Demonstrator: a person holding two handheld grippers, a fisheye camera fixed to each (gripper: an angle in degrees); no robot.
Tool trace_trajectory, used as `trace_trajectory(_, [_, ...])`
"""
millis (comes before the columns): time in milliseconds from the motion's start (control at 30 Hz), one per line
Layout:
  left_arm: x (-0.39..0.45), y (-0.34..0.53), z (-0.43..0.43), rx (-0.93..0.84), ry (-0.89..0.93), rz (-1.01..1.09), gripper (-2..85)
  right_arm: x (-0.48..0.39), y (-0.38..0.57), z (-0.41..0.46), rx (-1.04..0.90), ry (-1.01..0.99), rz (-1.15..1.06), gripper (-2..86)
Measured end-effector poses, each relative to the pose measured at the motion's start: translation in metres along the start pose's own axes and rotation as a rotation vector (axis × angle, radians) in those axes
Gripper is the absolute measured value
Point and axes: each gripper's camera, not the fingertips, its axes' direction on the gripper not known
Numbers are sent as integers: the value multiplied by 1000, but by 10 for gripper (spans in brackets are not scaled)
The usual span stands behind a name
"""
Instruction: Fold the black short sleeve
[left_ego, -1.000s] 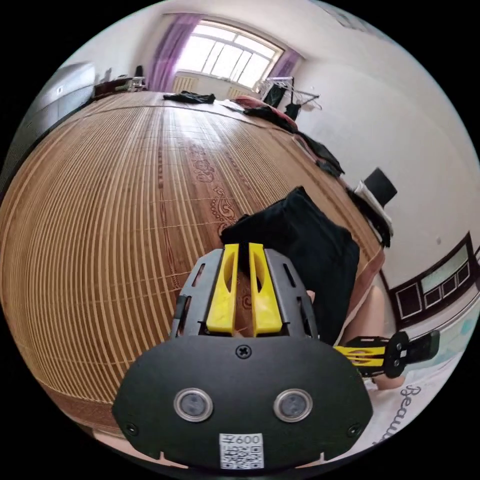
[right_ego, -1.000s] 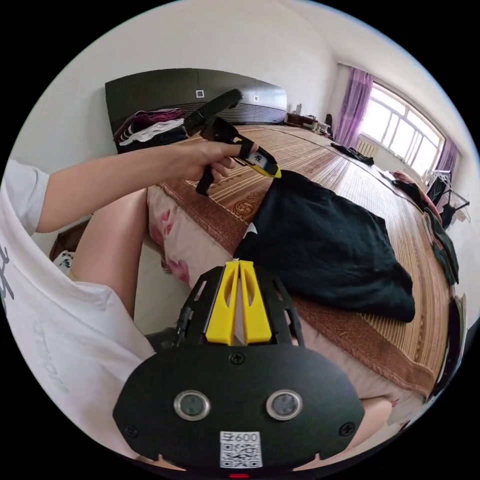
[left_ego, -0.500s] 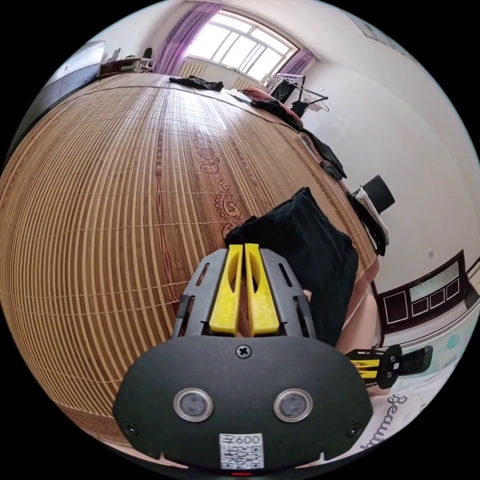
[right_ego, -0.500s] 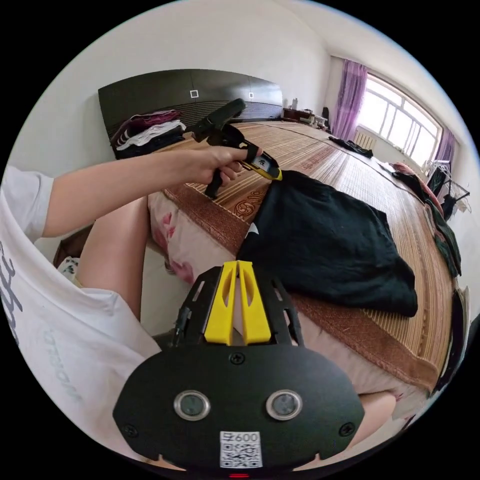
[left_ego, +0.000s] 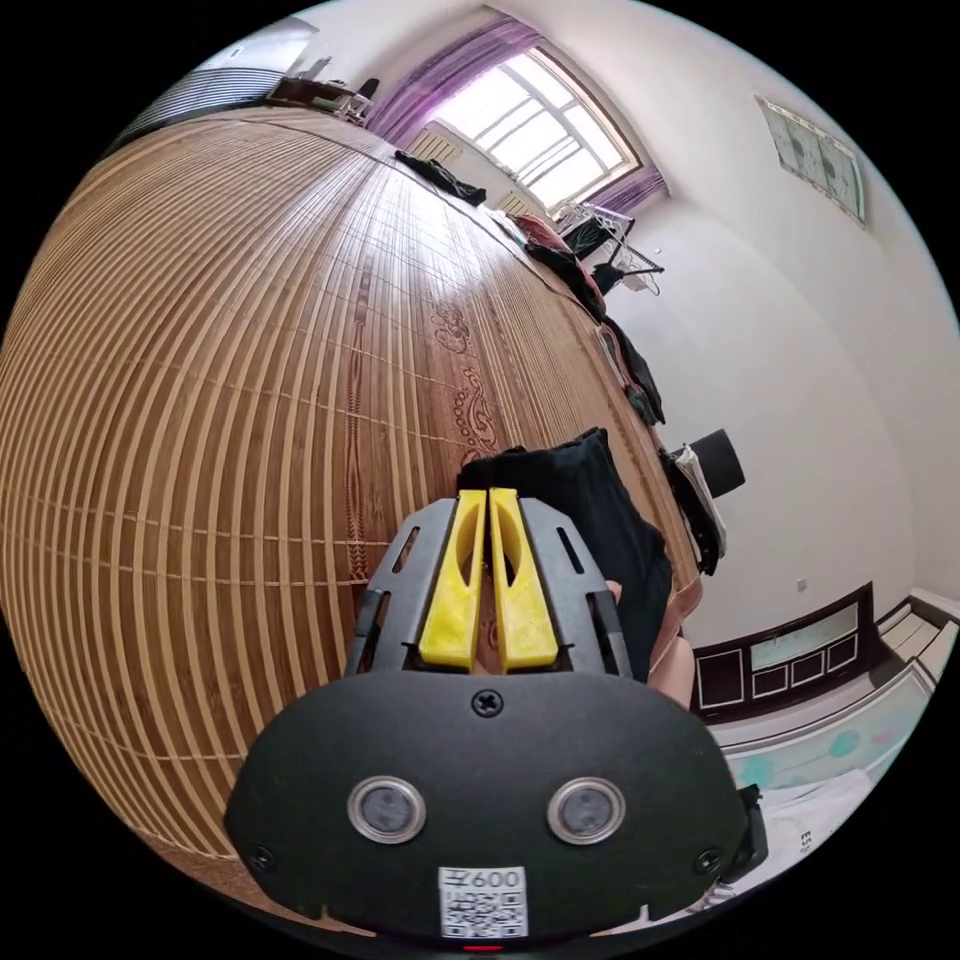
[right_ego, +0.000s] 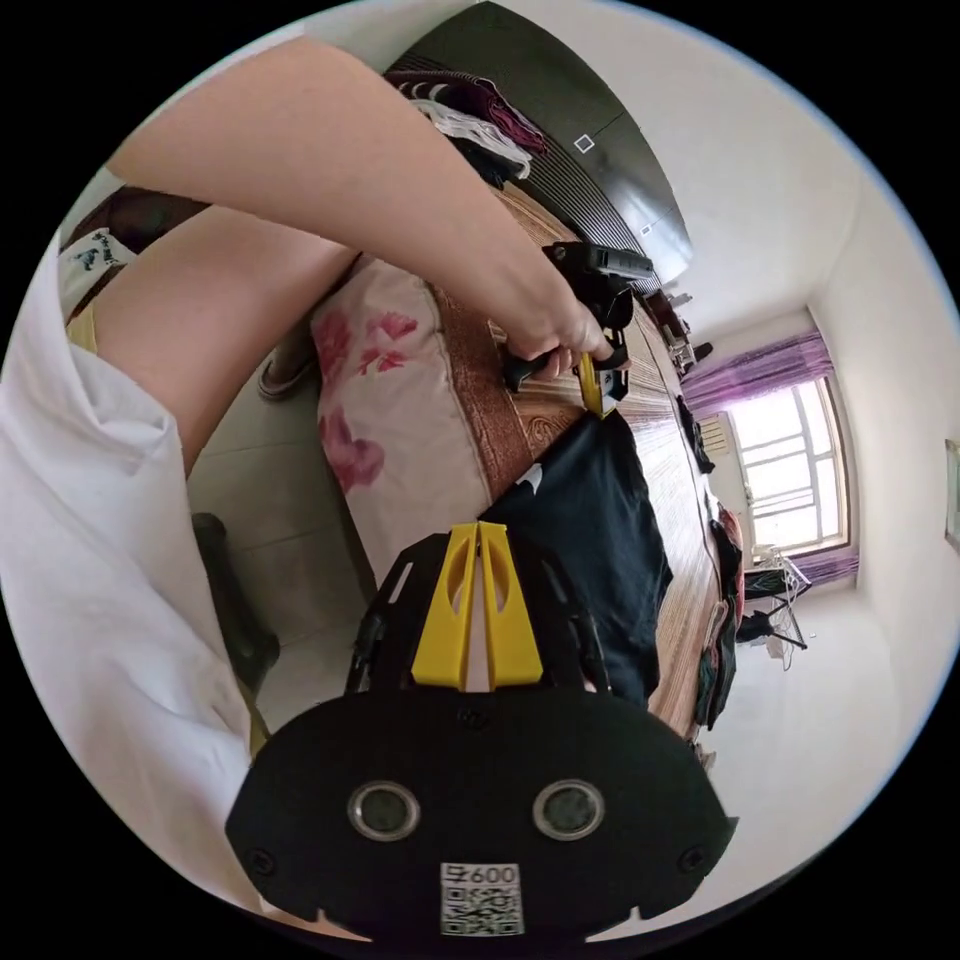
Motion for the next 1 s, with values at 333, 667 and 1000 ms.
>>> trace_trajectory(333, [51, 86, -55, 69, 21, 259, 25, 3, 22, -2, 97, -7, 137, -9])
trace_trajectory(667, [76, 189, -45, -56, -89, 213, 24, 39, 35, -27, 145, -40, 232, -9])
trace_trajectory(1000, [76, 204, -63, -74, -153, 288, 4, 120, 54, -65, 198, -221, 474, -8])
